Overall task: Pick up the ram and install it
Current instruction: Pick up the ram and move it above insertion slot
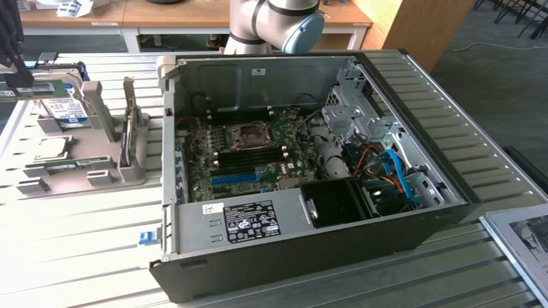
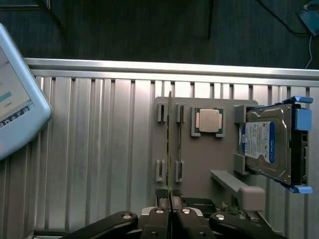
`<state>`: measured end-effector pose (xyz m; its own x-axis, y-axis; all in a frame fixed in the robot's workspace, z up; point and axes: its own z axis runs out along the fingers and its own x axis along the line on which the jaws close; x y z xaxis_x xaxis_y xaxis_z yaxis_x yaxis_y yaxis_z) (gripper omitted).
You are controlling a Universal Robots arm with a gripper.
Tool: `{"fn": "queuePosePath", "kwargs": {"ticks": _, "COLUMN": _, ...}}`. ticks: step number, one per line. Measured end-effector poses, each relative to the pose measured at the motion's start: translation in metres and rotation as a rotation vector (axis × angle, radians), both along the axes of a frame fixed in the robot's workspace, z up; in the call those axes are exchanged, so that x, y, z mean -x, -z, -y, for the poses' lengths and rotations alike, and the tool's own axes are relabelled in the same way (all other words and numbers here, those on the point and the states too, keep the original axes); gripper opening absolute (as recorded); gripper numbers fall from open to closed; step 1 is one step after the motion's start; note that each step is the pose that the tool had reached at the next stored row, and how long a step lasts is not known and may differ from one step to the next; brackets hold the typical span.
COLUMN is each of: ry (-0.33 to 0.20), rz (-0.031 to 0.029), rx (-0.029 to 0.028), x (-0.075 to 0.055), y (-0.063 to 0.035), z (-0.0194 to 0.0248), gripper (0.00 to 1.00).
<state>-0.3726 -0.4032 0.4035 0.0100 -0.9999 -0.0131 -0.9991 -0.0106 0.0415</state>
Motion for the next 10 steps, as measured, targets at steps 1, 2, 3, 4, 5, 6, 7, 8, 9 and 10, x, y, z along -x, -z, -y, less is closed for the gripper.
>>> {"fn": "queuePosePath", "kwargs": {"ticks": 1, "ry": 0.000, "rz": 0.0000, "rx": 0.0000, "x": -0.002, "y": 0.0000, "z": 0.0000, "gripper": 0.12}}
{"fn": "queuePosePath", "kwargs": {"ticks": 2, "ry": 0.000, "rz": 0.0001, "rx": 0.0000, "x": -0.003, "y": 0.0000, "z": 0.0000, "gripper": 0.12}}
{"fn": "queuePosePath", "kwargs": {"ticks": 3, "ry": 0.000, "rz": 0.0000, "rx": 0.0000, "x": -0.005, "y": 0.0000, "z": 0.0000, "gripper": 0.12}}
{"fn": "queuePosePath", "kwargs": {"ticks": 4, "ry": 0.000, "rz": 0.0001, "rx": 0.0000, "x": -0.006, "y": 0.0000, "z": 0.0000, "gripper": 0.12}}
{"fn": "queuePosePath", "kwargs": {"ticks": 5, "ry": 0.000, "rz": 0.0002, "rx": -0.0001, "x": -0.008, "y": 0.0001, "z": 0.0000, "gripper": 0.12}}
{"fn": "queuePosePath", "kwargs": {"ticks": 6, "ry": 0.000, "rz": 0.0000, "rx": 0.0000, "x": -0.010, "y": 0.0000, "z": 0.0000, "gripper": 0.12}}
{"fn": "queuePosePath", "kwargs": {"ticks": 7, "ry": 0.000, "rz": 0.0000, "rx": 0.0000, "x": -0.012, "y": 0.0000, "z": 0.0000, "gripper": 0.12}}
{"fn": "queuePosePath", "kwargs": {"ticks": 8, "ry": 0.000, "rz": 0.0000, "rx": 0.0000, "x": -0.014, "y": 0.0000, "z": 0.0000, "gripper": 0.12}}
{"fn": "queuePosePath", "kwargs": {"ticks": 9, "ry": 0.000, "rz": 0.0001, "rx": 0.0000, "x": -0.016, "y": 0.0000, "z": 0.0000, "gripper": 0.12}}
{"fn": "queuePosePath", "kwargs": {"ticks": 10, "ry": 0.000, "rz": 0.0000, "rx": 0.0001, "x": -0.018, "y": 0.0000, "z": 0.0000, "gripper": 0.12}}
